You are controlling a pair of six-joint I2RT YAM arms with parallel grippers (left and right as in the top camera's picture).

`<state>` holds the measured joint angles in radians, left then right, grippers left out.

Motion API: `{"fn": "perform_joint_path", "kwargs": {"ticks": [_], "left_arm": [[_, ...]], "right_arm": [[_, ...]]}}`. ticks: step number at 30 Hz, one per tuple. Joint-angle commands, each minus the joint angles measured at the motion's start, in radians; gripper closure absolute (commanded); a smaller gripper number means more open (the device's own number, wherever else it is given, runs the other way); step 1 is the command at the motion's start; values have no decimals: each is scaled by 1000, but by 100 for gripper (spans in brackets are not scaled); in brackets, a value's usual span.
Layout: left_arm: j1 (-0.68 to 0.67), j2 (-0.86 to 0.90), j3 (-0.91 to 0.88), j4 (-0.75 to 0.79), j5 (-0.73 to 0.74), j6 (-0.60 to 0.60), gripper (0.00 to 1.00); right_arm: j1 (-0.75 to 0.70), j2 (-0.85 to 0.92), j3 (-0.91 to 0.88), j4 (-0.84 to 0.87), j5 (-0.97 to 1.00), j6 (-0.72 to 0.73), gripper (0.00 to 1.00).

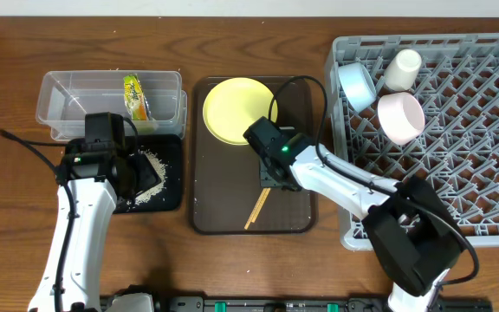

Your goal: Sort waste into correct bins and load items into the dishwasher rack

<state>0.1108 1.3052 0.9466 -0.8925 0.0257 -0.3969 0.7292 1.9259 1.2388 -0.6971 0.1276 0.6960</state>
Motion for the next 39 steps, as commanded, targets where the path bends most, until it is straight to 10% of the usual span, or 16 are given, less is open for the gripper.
{"fn": "perform_joint_path", "kwargs": {"ticks": [1, 19, 26, 39], "left_arm": [[5, 2, 7, -4, -11, -9, 34], [5, 2, 7, -4, -11, -9, 34], [5, 2, 7, -5, -11, -9, 34], [5, 2, 7, -5, -11, -9, 34]], "right_arm": [[3, 23, -11, -2, 3, 7, 53], [5, 23, -72, 2, 3, 40, 53], [2, 23, -69, 13, -24, 40, 97], [-107, -82, 23, -89, -31, -52, 99]]}}
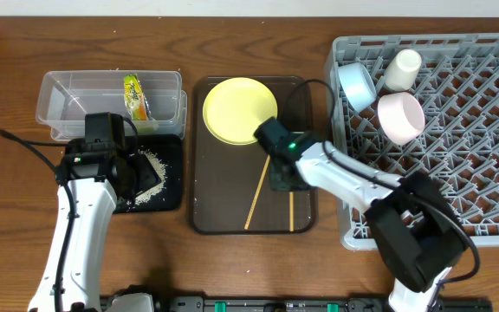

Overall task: Sort waste into correct bins and load items into the dishwasher rack
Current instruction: 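Carry the chopstick right and drop it into the rack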

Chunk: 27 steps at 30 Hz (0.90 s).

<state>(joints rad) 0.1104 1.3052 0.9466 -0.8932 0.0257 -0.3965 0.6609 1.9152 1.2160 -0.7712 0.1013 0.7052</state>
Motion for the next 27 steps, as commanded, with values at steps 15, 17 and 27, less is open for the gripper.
{"fn": "perform_joint_path", "kwargs": {"ticks": [15, 17, 27], "left_arm": [[5, 2, 7, -3, -11, -10, 34], [5, 2, 7, -3, -11, -10, 34], [5, 2, 7, -3, -11, -10, 34]], "right_arm": [[-315, -388, 96, -309, -158, -455, 99], [-348, -387, 95, -342, -158, -499, 96], [-445, -363, -42, -225, -150, -527, 95]]}}
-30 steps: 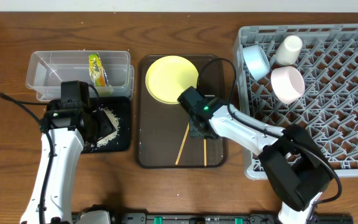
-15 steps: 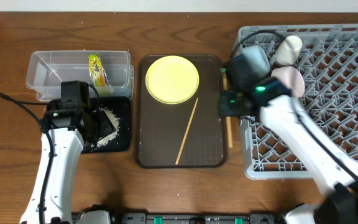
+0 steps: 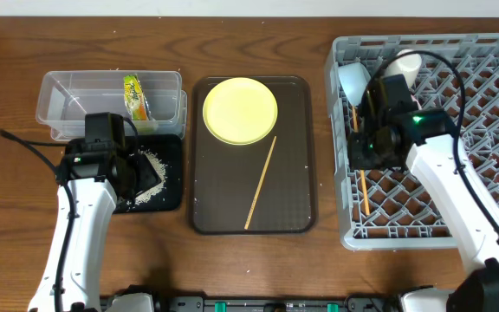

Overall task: Sort waste into correct bins and load items into the dishwasher rack
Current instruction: 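Carry the chopstick right and drop it into the rack, then move the right gripper back to the second chopstick and grasp it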

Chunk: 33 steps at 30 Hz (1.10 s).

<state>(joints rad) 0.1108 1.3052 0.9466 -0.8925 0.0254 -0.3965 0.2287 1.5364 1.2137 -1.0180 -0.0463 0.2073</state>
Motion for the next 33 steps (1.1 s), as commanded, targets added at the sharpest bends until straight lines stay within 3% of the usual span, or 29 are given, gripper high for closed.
{"fn": "perform_joint_path", "kwargs": {"ticks": [1, 7, 11, 15, 24, 33], "left_arm": [[5, 2, 7, -4, -11, -10, 34], [5, 2, 7, -4, -11, -10, 34], [5, 2, 7, -4, -11, -10, 34], [5, 2, 7, -4, -11, -10, 34], [5, 2, 7, -4, -11, -10, 34], [5, 2, 7, -4, -11, -10, 34]], "right_arm": [[-14, 16, -56, 41, -3, -29, 94], [-14, 18, -118, 125, -3, -29, 89], [-14, 18, -130, 144, -3, -29, 80], [-14, 11, -116, 144, -11, -29, 64], [47, -34, 49, 200, -145, -29, 61], [270, 56, 48, 305, -92, 146, 58]]}}
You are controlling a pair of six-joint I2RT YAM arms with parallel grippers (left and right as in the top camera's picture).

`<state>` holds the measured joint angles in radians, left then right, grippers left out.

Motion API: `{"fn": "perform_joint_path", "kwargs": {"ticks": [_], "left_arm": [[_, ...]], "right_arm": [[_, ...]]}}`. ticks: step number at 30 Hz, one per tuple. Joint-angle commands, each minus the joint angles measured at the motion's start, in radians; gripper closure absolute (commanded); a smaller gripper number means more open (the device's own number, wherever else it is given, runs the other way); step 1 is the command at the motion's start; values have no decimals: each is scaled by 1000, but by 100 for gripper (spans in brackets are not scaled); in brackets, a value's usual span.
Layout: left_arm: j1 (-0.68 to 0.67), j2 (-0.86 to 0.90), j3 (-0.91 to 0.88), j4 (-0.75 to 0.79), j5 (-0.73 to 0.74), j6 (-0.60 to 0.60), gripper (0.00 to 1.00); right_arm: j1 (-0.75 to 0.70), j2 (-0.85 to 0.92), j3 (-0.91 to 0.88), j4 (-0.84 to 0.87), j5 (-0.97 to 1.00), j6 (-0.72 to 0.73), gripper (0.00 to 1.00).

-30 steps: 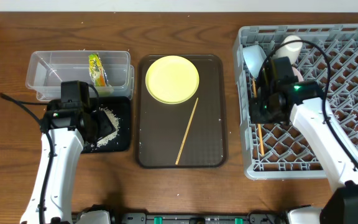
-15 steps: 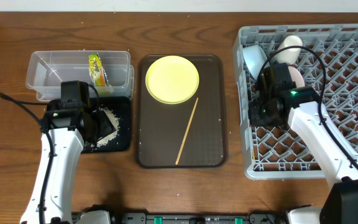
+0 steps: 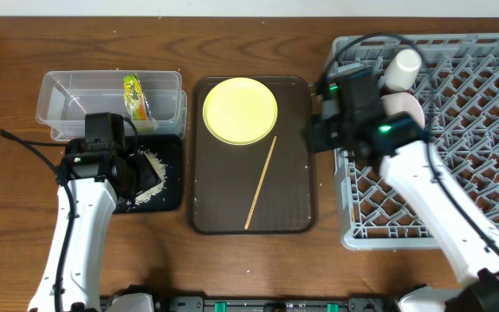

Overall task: Sort waste into correct bins and load items into the dishwasher rack
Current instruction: 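Move the right gripper back to the second chopstick and grasp it, then carry the second chopstick into the rack's left edge and release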

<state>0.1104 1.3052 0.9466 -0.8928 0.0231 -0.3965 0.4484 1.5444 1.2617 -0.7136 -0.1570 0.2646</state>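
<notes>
One wooden chopstick (image 3: 262, 181) lies slanted on the brown tray (image 3: 297, 208), below the yellow plate (image 3: 240, 110). My right gripper (image 3: 317, 132) hangs over the gap between the tray's right rim and the left edge of the grey dishwasher rack (image 3: 483, 173). Its fingers are too dark to read. No chopstick shows in the rack, and the right arm covers much of its left side. My left gripper (image 3: 142, 173) sits over the black bin (image 3: 170, 199) with white crumbs; its jaws do not show clearly.
A clear container (image 3: 72, 95) with a yellow-green wrapper (image 3: 135, 95) stands behind the black bin. In the rack's back left are a white cup (image 3: 404, 62) and a pink bowl (image 3: 410, 106), partly behind my right arm. Cables loop over the rack's corner.
My right gripper has moved from inside the rack's left part back to the rack's left edge beside the tray. The chopstick seen under it in the rack no longer shows. The left arm is unchanged.
My right gripper was first down on the tray at two chopsticks lying together. Then one chopstick stood apart under it at the tray's right side. Then the gripper was over the rack with that chopstick below it. Now it is back at the tray's edge.
</notes>
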Motion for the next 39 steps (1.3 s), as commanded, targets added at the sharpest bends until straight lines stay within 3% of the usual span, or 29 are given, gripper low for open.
{"fn": "perform_joint_path", "kwargs": {"ticks": [1, 13, 18, 20, 23, 28, 39], "left_arm": [[5, 2, 7, -3, -8, -10, 34], [5, 2, 7, -3, -8, -10, 34], [5, 2, 7, -4, -8, -10, 34], [5, 2, 7, -4, -8, -10, 34], [5, 2, 7, -3, -8, -10, 34], [5, 2, 7, -4, -8, -10, 34], [5, 2, 7, -4, -8, -10, 34]], "right_arm": [[79, 74, 0, 1, 22, 110, 58], [286, 369, 0, 47, 41, 320, 58], [318, 438, 0, 58, 107, 327, 66], [319, 455, 0, 42, 132, 338, 70], [316, 463, 0, 17, 153, 338, 86], [297, 462, 1, 0, 155, 341, 99], [152, 336, 117, -153, 150, 229, 99]]}}
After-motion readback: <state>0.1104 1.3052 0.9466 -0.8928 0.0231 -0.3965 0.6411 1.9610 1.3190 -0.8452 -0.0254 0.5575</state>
